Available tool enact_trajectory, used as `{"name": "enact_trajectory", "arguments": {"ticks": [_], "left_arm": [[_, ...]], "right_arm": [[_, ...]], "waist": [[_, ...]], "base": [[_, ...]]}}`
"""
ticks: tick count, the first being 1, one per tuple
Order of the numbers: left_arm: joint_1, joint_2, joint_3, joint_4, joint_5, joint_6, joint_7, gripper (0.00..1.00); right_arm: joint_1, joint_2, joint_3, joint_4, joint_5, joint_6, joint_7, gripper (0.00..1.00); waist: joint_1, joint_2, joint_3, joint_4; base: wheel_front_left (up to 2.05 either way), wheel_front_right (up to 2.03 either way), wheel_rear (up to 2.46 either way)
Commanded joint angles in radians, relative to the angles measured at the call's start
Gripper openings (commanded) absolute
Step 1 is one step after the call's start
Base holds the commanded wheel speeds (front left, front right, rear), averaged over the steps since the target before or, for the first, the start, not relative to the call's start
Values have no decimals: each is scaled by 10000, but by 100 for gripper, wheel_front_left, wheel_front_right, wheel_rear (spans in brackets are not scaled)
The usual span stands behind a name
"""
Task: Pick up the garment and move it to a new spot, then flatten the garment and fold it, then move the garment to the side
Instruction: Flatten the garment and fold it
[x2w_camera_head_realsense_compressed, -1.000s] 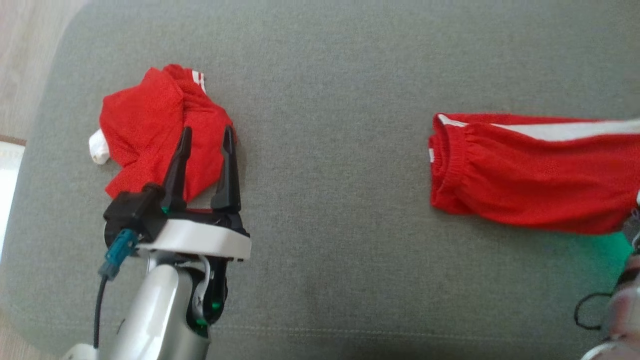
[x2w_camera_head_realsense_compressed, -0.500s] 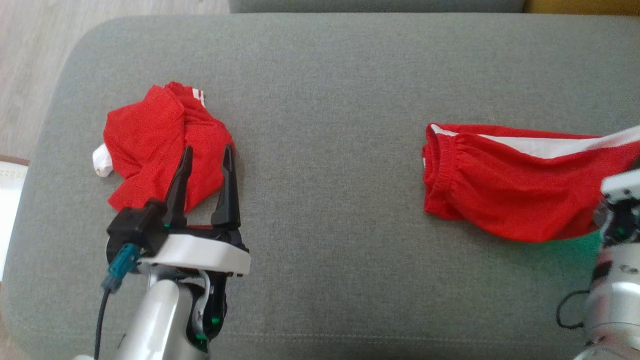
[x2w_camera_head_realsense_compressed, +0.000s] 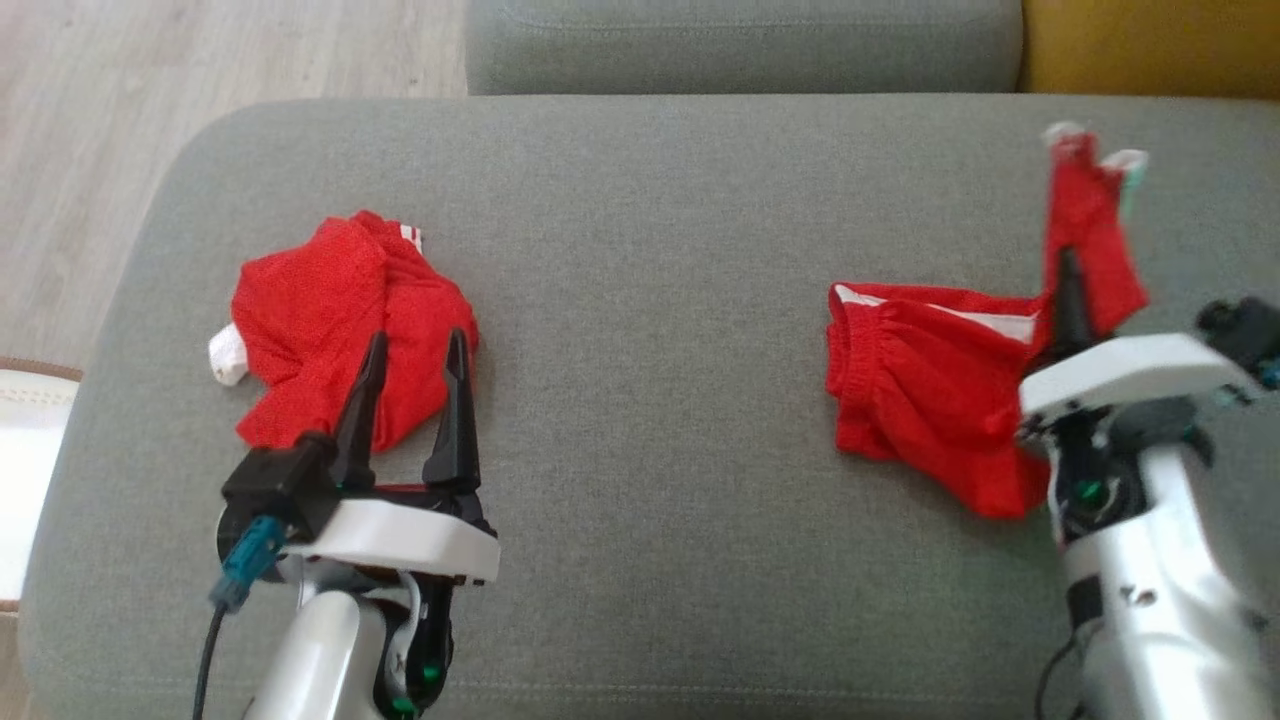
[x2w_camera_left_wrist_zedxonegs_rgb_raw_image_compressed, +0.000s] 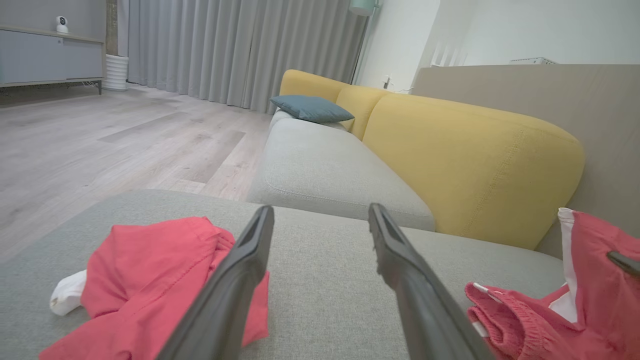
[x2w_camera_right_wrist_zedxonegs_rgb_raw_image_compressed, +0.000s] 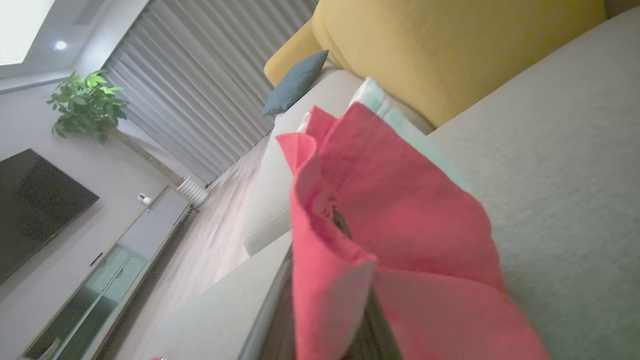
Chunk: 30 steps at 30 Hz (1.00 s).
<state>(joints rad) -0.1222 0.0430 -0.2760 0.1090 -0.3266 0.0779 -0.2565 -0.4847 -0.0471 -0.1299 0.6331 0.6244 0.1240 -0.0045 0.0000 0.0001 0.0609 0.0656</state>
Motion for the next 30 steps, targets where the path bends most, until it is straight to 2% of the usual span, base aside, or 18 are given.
{"name": "enact_trajectory", "arguments": {"ticks": [1,4,13,14,15,21,30], "left_arm": [[-192,72,366,-268,42,-17,-53,100],[-26,72,383,-276,20,-19,-53,100],[139,72,393,-296,-8,-1,-53,100],[134,72,392,-307,-11,2,-53,100],[126,72,387,-321,-14,7,-53,100],[20,72,353,-356,-57,47,-53,100],[-191,72,269,-341,-114,77,-53,100]], "right_arm": [[-149,-32,620,-572,245,67,-119,0],[363,-32,1479,-869,492,67,-161,0],[920,-32,2672,-499,314,67,-55,0],[923,-32,2810,-409,200,67,-66,20],[917,-32,2957,-333,156,67,-75,100],[790,-32,4075,126,408,67,-107,100],[517,-32,5394,1613,970,67,-25,100]], "waist": [[0,-1,-106,58],[0,-1,-240,161],[0,-1,-265,348],[0,-1,-233,358],[0,-1,-194,368],[0,-1,24,414],[0,-1,216,493]], "base": [[0,0,0],[0,0,0],[0,0,0],[0,0,0],[0,0,0],[0,0,0],[0,0,0]]}}
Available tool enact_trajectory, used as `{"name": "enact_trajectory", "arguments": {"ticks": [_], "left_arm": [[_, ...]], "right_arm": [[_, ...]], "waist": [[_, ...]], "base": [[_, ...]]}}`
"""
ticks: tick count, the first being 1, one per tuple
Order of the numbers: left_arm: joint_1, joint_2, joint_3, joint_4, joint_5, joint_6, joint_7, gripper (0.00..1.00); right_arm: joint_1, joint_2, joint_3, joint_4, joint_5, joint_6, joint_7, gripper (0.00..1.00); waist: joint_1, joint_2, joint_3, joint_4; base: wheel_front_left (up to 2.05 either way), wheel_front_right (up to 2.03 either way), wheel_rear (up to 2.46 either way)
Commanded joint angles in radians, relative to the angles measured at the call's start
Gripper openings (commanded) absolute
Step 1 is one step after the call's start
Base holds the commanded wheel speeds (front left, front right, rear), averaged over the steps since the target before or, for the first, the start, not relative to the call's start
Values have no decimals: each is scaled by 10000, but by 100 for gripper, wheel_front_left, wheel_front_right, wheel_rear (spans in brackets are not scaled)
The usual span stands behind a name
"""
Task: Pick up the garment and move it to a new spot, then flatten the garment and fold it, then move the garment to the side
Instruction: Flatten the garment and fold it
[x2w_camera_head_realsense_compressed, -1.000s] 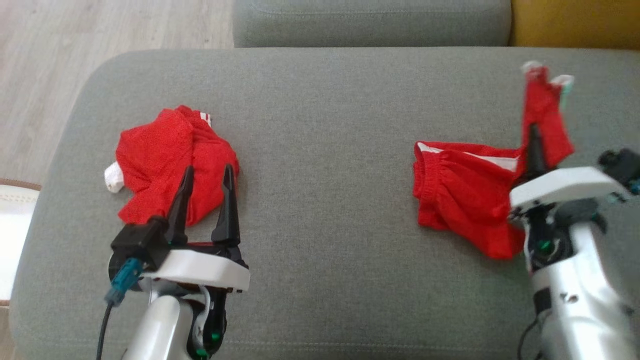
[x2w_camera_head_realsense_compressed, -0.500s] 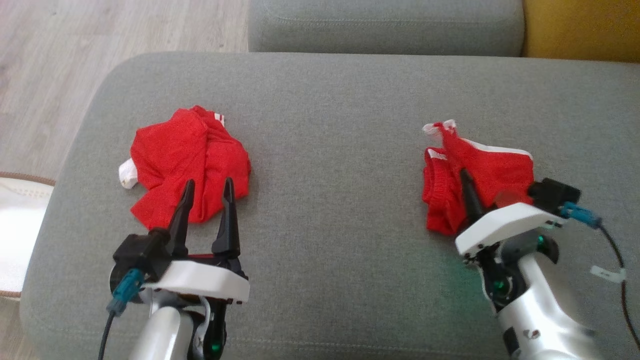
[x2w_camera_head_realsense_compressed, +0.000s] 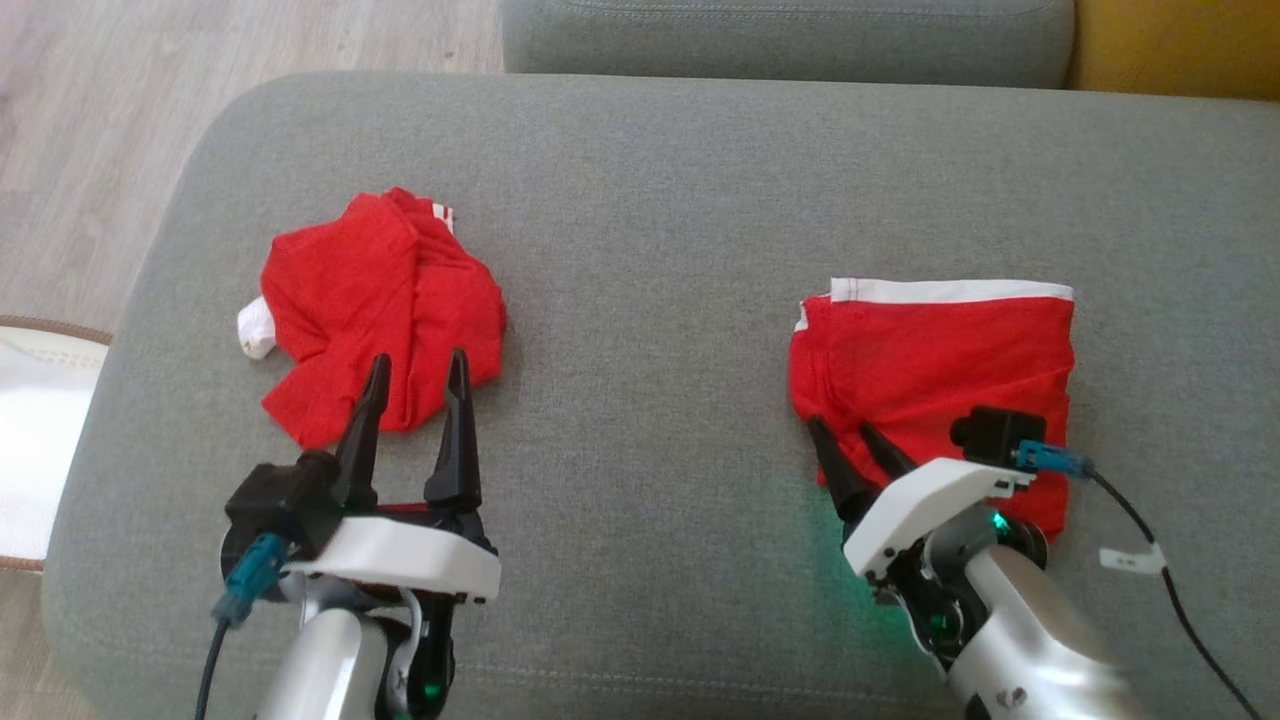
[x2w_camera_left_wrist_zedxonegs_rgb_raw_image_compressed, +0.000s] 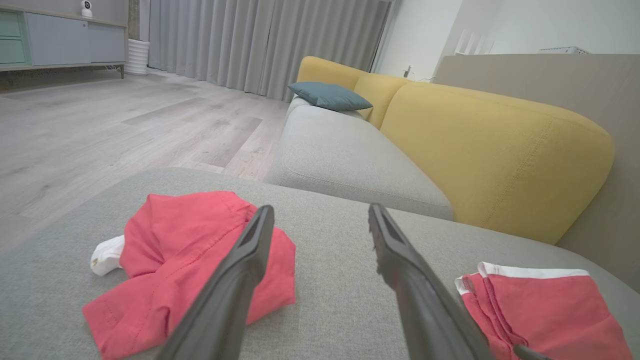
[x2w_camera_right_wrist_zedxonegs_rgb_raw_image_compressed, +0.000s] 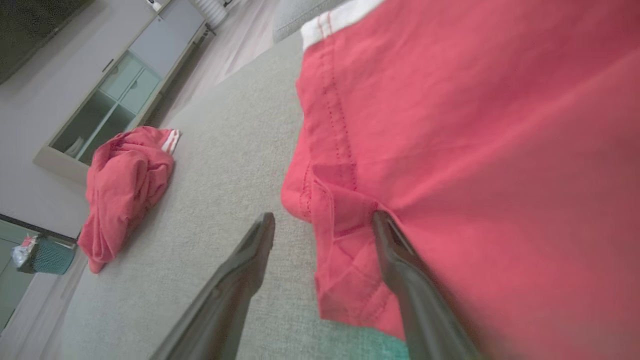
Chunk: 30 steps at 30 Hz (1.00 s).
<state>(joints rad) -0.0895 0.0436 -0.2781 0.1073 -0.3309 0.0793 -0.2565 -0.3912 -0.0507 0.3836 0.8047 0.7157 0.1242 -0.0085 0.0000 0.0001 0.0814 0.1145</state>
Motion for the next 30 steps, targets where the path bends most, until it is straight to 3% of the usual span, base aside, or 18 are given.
{"name": "enact_trajectory", "arguments": {"ticks": [1,8,14,23,26,30], "left_arm": [[-532,66,285,-330,-76,70,-53,100],[-558,66,322,-360,-102,125,-53,100],[-559,66,357,-393,-91,126,-53,100],[-675,66,464,-685,-22,97,-53,100],[-818,66,437,-829,-19,106,-53,100],[-990,66,349,-909,3,92,-53,100]], "right_arm": [[-468,5,348,79,145,65,30,100],[-918,5,607,605,578,65,-527,100],[-1461,5,271,883,184,65,-1491,100],[-1672,-511,-1335,86,-2430,65,-2441,100],[-1131,-700,-2446,-1228,-4008,65,-2505,100],[-265,-495,-3492,-2838,-5120,65,-2506,100]], "waist": [[0,-1,25,4],[0,-1,35,-155],[0,-1,-53,-496],[0,-1,-218,-1166],[0,-1,-206,-1416],[0,-1,-116,-1611]], "base": [[0,0,0],[0,0,0],[0,0,0],[0,0,0],[0,0,0],[0,0,0]]}}
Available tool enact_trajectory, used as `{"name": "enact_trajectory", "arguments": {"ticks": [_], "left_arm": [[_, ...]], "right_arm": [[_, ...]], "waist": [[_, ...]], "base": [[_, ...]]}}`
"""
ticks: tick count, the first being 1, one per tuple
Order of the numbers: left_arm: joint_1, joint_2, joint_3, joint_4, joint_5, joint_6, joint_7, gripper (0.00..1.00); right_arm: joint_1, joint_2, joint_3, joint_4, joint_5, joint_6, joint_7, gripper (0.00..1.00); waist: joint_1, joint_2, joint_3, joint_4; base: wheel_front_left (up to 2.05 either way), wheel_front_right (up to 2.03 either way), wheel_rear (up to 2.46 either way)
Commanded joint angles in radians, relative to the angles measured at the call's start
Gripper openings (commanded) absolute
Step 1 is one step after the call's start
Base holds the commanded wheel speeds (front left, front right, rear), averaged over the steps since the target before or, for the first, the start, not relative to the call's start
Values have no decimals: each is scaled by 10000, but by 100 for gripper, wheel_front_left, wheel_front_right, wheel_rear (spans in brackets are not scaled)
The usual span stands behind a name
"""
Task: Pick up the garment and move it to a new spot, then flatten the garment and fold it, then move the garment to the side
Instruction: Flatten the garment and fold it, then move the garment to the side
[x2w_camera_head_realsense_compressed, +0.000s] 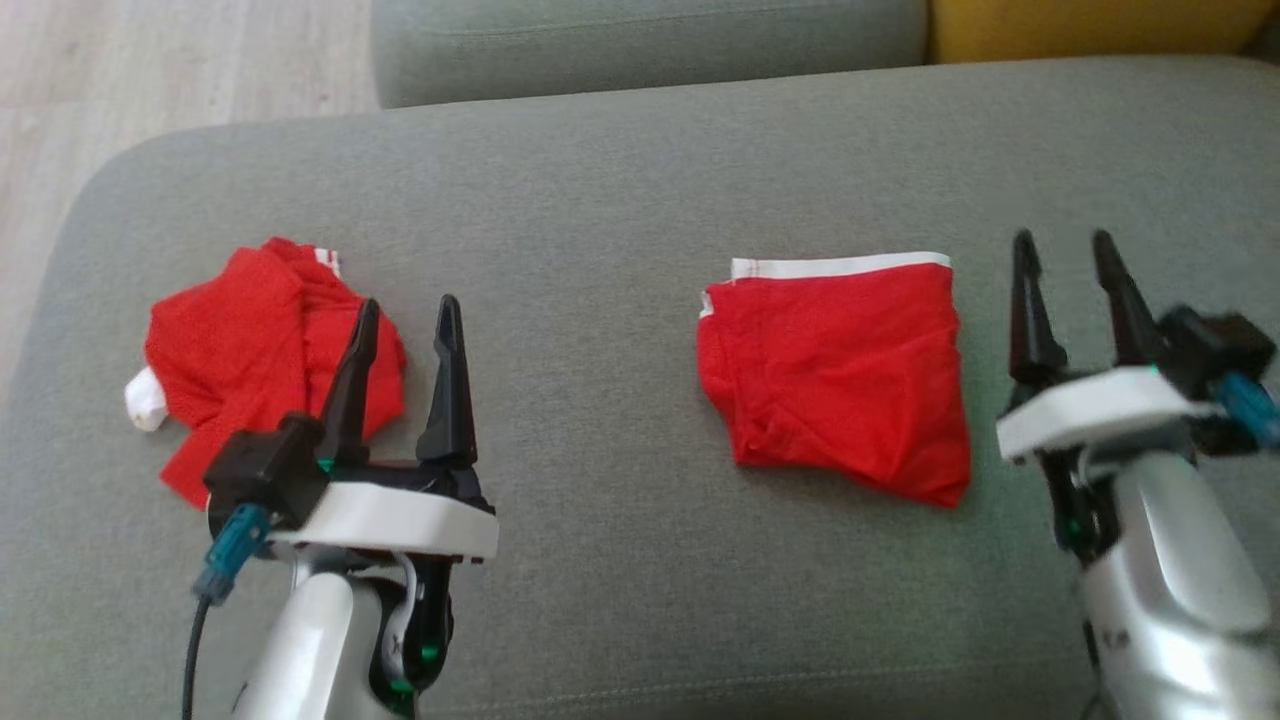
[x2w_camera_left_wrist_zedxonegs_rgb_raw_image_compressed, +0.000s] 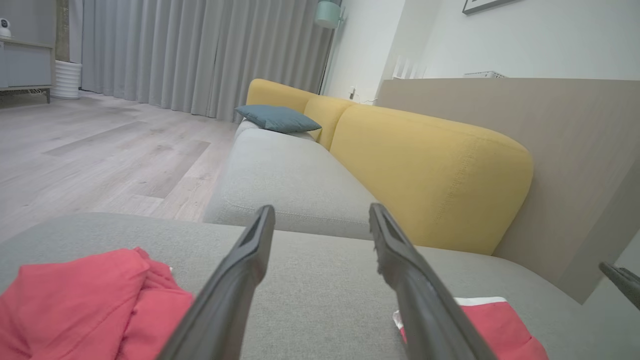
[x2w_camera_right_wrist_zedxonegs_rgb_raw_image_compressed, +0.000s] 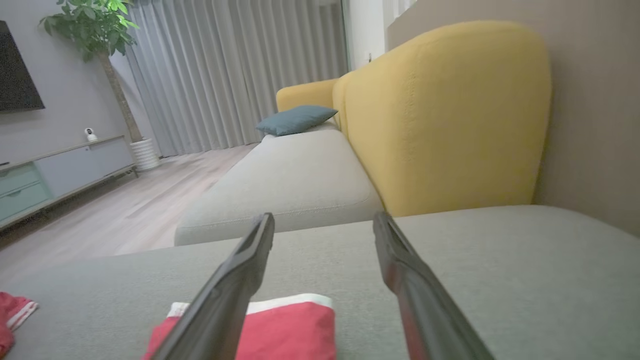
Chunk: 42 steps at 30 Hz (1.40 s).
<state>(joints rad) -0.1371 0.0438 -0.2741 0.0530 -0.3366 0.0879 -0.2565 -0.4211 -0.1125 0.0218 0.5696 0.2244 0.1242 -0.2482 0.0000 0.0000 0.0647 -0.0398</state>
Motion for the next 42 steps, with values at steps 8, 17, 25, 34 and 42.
{"name": "enact_trajectory", "arguments": {"ticks": [8,17,25,34,42], "left_arm": [[-712,64,-33,-350,254,-101,-53,100],[-635,64,-98,-277,330,-105,-53,100],[-788,64,-232,-287,308,-165,-53,100],[-975,64,-481,-57,441,-316,-53,100],[-1060,64,-550,12,456,-362,-53,100]], "right_arm": [[1647,567,-774,-2838,-1555,65,223,100],[2185,619,-674,-3383,-1271,65,366,100],[1955,621,-488,-2974,-941,65,1002,100],[1202,621,-443,-1199,-264,65,1481,100],[487,622,-646,447,-366,65,1413,100]], "waist": [[0,0,340,-350],[0,0,543,-450],[0,0,891,-267],[0,0,1594,216],[0,0,1870,563]], "base": [[0,0,0],[0,0,0],[0,0,0],[0,0,0],[0,0,0]]}}
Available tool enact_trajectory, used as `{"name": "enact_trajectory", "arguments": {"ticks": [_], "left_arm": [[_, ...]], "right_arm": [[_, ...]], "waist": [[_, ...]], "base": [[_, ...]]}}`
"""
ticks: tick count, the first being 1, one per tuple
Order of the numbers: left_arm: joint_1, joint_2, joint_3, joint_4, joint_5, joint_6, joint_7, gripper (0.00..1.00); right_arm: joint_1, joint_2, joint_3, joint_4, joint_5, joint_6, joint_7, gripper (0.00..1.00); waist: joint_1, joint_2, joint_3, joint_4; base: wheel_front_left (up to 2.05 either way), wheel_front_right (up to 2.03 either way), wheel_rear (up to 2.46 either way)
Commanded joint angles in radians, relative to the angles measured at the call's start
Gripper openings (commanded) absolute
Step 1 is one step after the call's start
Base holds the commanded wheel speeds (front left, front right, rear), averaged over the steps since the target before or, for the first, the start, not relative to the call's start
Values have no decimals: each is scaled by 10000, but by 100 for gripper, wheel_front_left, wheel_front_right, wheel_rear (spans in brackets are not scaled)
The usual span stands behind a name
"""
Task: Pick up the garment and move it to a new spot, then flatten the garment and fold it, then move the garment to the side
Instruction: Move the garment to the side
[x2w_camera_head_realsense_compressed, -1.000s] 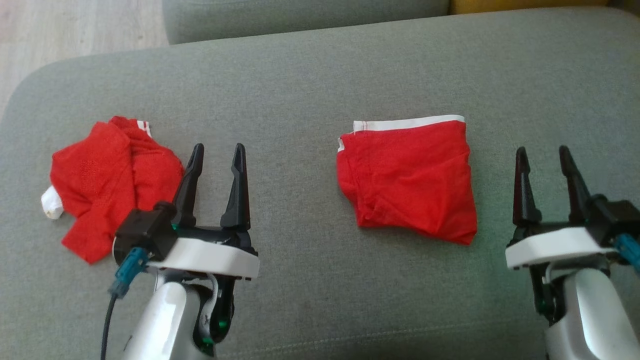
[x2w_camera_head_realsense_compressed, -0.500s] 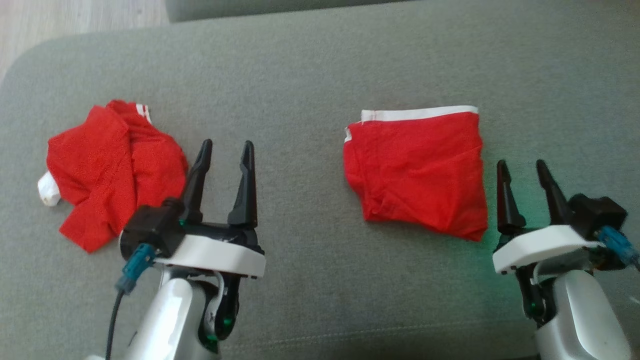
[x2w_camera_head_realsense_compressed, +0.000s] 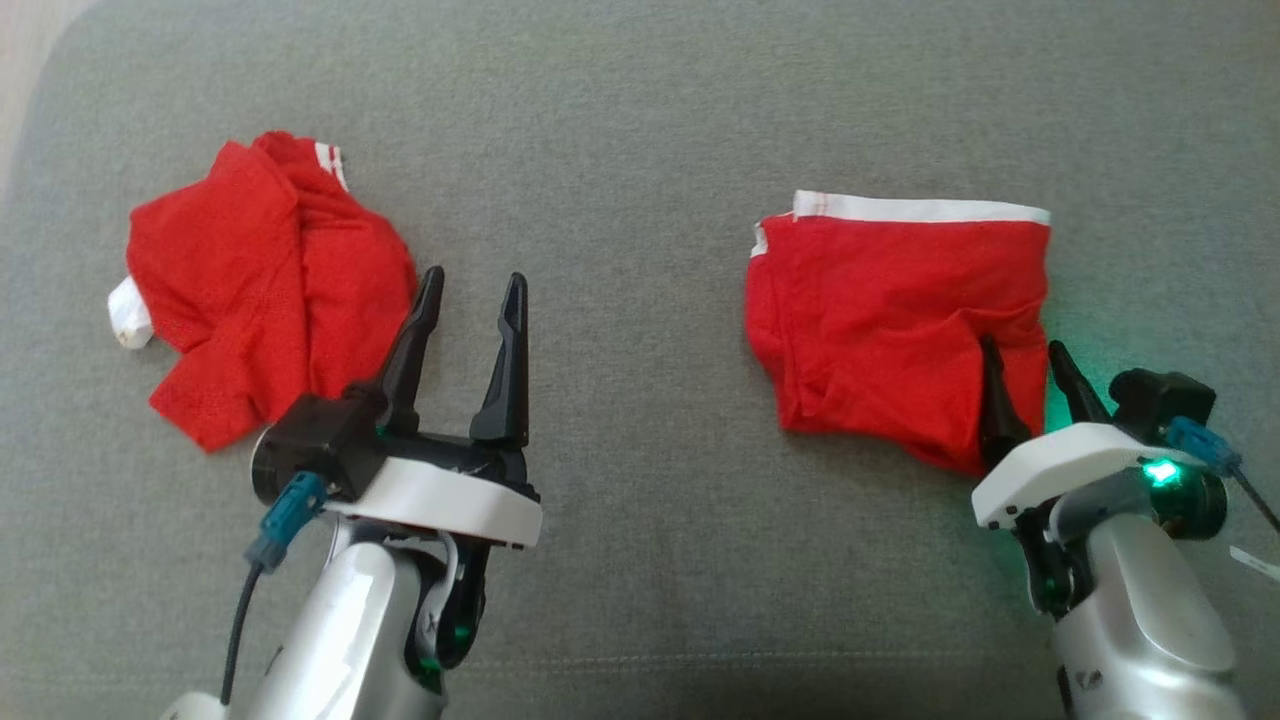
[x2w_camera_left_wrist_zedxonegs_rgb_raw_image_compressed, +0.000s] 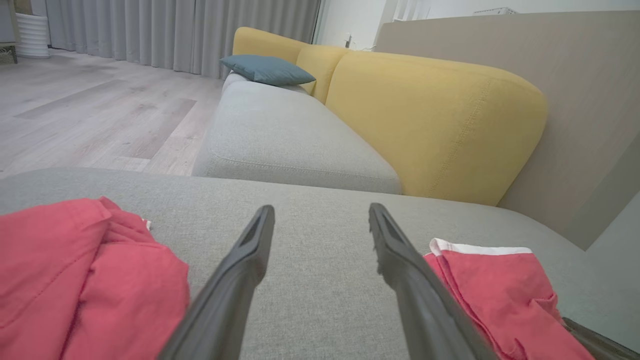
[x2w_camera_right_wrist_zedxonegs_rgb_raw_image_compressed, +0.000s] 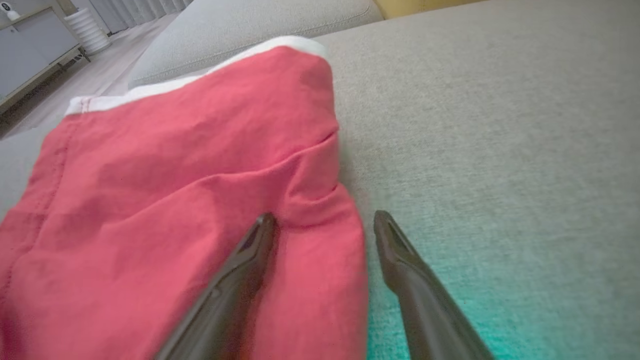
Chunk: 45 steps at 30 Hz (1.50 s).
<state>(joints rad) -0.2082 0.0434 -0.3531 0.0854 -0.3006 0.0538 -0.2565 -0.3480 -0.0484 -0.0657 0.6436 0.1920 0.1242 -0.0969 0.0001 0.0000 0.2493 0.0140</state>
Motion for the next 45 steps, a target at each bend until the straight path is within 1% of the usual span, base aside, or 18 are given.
{"name": "enact_trajectory", "arguments": {"ticks": [1,10,11,12,13,16,19,22,23,25,28,32,35,39,45], "left_arm": [[-353,68,239,-313,101,-22,-53,100],[-433,68,325,-329,157,-31,-53,100],[-431,68,333,-321,164,-35,-53,100],[-429,68,346,-315,171,-36,-53,100],[-426,68,362,-309,178,-32,-53,100],[-400,68,429,-289,169,-4,-53,100],[-393,68,463,-324,183,-11,-53,100],[-449,68,497,-402,169,-12,-53,100],[-449,68,497,-402,169,-12,-53,100],[-511,68,508,-458,168,-17,-53,100],[-603,68,506,-523,175,-38,-53,100],[-725,68,485,-562,208,-96,-53,100],[-823,68,485,-559,226,-138,-53,100],[-918,68,520,-539,243,-169,-53,100],[-966,68,644,-531,262,-178,-53,100]], "right_arm": [[-318,-19,214,-142,-54,65,-136,100],[-920,-19,221,779,-252,65,-406,100],[-978,-19,311,849,-265,65,-397,66],[-1030,-19,408,894,-334,65,-418,22],[-1076,-19,498,912,-416,65,-456,0],[-1225,-18,590,787,-1033,65,-560,0],[-1418,-63,295,382,-1965,65,-481,0],[-1640,-484,154,-136,-2607,65,-214,0],[-1640,-484,154,-136,-2607,65,-214,0],[-1805,-993,244,-427,-2849,65,0,0],[-2053,-2017,559,-629,-2887,65,269,0],[-2437,-3536,939,-457,-2744,65,543,0],[-2772,-4319,890,-221,-2590,65,717,0],[-3163,-4865,593,7,-2510,65,803,0],[-3437,-5027,72,357,-2467,65,795,0]], "waist": [[-1,0,48,51],[-1,0,372,160],[-1,0,392,152],[-1,0,402,137],[-1,0,398,114],[-1,0,299,-46],[-1,0,210,-246],[-1,0,215,-420],[-1,0,215,-420],[-1,0,277,-512],[-1,0,436,-605],[-1,0,730,-621],[-1,0,926,-570],[-1,0,1106,-464],[-1,0,1221,-363]], "base": [[0,0,0],[0,0,0],[0,0,0],[0,0,0],[0,0,0],[0,0,0],[0,0,0],[0,0,0],[0,0,0],[0,0,0],[0,0,0],[0,0,0],[0,0,0],[0,0,0],[0,0,0]]}}
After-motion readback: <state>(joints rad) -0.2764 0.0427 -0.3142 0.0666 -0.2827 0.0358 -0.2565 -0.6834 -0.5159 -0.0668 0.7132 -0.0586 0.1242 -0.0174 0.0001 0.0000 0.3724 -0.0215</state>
